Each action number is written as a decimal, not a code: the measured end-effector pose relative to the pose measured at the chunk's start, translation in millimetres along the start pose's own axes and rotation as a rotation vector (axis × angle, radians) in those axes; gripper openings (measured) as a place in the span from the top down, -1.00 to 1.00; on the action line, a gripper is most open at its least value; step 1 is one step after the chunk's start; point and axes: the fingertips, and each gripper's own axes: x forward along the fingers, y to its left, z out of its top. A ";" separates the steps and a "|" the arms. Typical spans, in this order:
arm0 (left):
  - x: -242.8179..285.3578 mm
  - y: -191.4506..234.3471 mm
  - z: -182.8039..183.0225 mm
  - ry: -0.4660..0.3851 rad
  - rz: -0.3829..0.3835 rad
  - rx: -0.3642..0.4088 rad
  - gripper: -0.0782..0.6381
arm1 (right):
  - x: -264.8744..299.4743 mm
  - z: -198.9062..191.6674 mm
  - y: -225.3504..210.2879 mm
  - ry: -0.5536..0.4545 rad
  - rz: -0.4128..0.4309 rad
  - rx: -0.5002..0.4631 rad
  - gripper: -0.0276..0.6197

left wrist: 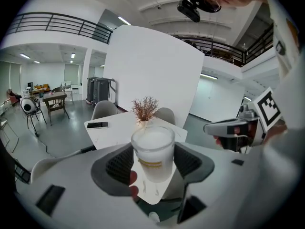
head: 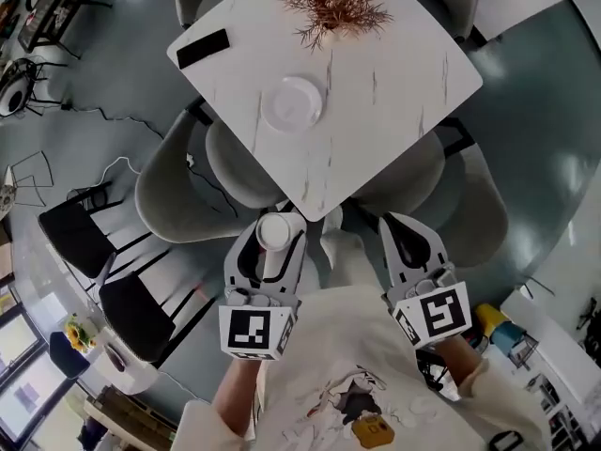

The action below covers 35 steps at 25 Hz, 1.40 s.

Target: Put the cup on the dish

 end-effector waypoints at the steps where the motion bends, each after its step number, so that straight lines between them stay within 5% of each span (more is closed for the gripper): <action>1: 4.4 5.6 -0.8 -0.003 0.003 0.005 0.04 | 5.4 -0.8 0.5 0.005 0.005 -0.010 0.90; 10: 56.1 27.2 0.6 -0.040 -0.023 0.023 0.04 | 58.0 -6.7 5.1 0.019 0.065 -0.109 0.90; 17: 100.6 45.5 -7.9 -0.034 -0.057 0.012 0.03 | 97.9 -9.4 10.8 0.028 0.090 -0.095 0.90; 35: 178.8 81.1 -25.3 -0.018 -0.052 0.232 0.04 | 188.2 -61.7 -31.2 -0.008 -0.078 -0.048 0.90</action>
